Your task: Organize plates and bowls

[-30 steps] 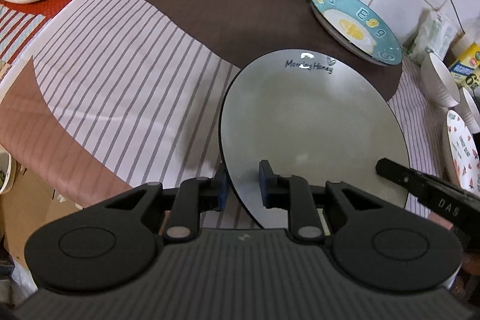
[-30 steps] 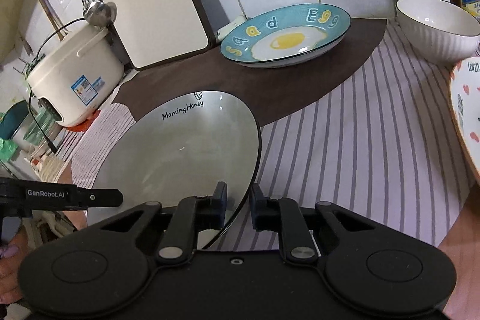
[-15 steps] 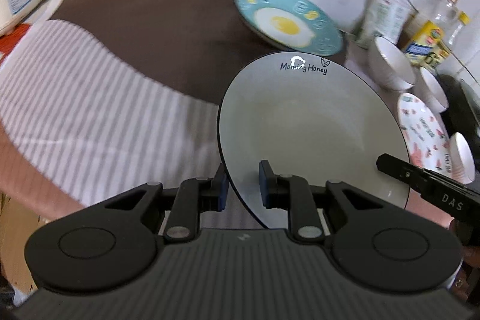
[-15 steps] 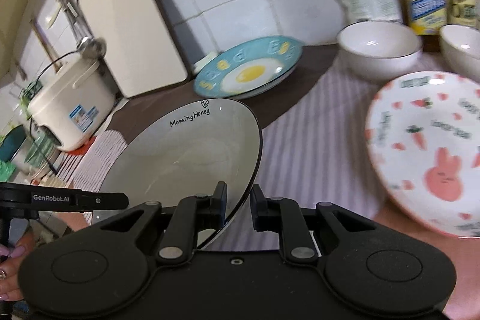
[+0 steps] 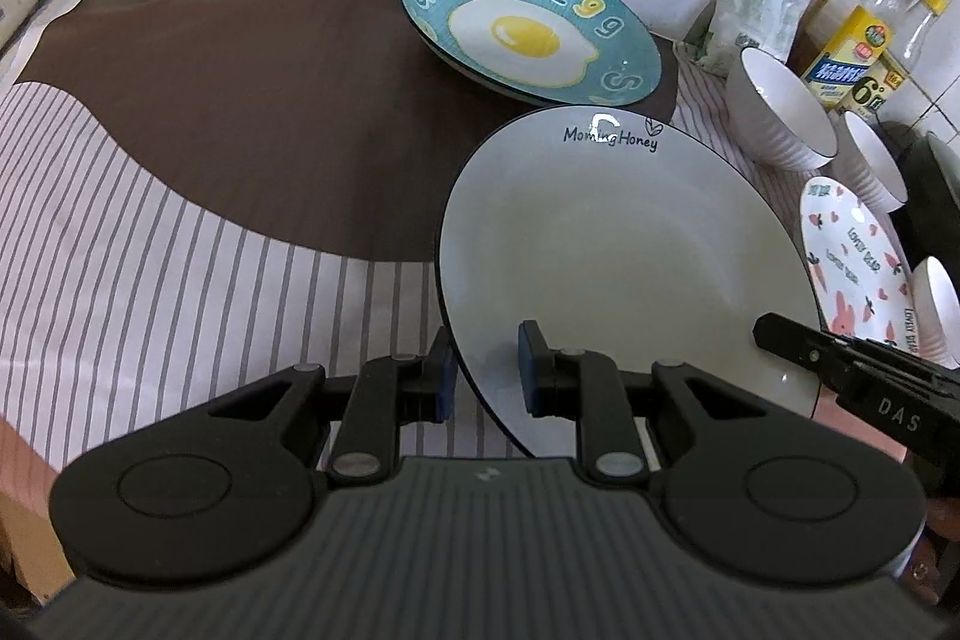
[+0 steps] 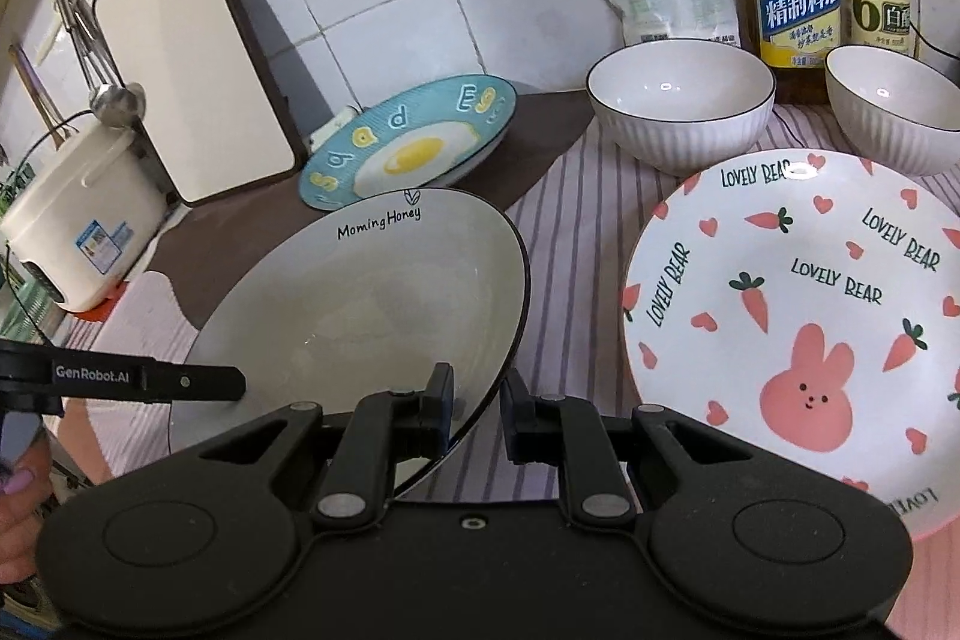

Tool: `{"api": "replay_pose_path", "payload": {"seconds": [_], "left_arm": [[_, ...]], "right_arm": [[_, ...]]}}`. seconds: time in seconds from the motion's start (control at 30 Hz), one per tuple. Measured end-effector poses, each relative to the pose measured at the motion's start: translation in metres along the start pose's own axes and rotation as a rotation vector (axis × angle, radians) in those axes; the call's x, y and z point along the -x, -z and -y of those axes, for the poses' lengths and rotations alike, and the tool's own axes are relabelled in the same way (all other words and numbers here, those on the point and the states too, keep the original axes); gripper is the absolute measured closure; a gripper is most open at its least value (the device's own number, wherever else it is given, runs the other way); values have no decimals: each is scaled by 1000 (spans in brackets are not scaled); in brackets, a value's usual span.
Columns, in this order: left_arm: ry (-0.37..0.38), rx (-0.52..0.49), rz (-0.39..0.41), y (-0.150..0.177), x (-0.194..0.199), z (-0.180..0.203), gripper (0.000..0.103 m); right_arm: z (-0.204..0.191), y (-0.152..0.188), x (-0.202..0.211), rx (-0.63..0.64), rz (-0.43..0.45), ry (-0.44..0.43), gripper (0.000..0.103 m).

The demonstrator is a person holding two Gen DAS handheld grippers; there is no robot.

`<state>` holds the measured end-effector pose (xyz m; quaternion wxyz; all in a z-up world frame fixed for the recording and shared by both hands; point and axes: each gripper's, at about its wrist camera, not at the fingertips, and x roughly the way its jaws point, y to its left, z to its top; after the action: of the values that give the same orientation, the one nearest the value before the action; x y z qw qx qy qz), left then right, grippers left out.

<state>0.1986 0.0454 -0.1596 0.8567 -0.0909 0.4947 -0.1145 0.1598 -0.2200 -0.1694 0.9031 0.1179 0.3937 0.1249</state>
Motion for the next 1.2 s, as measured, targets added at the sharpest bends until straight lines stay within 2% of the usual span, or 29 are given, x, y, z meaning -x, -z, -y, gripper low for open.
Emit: {"api": "replay_pose_path", "payload": {"seconds": [0.4, 0.63, 0.77, 0.83, 0.97, 1.1, 1.2], "left_arm": [[10, 42, -30, 0, -15, -5, 83], [-47, 37, -51, 0, -12, 4, 82], [-85, 40, -69, 3, -1, 8, 81], [-89, 50, -76, 7, 7, 11, 80], [-79, 56, -62, 15, 31, 18, 80], [-71, 27, -50, 21, 58, 34, 79], [-53, 3, -33, 24, 78, 49, 75]], "right_arm": [[-5, 3, -8, 70, -7, 55, 81], [-17, 8, -8, 131, -9, 140, 77], [-26, 11, 6, 209, 7, 176, 75], [-24, 12, 18, 188, 11, 159, 71], [-19, 16, 47, 173, 28, 142, 71], [-17, 16, 78, 165, 51, 121, 70], [-19, 15, 101, 172, 78, 121, 64]]}}
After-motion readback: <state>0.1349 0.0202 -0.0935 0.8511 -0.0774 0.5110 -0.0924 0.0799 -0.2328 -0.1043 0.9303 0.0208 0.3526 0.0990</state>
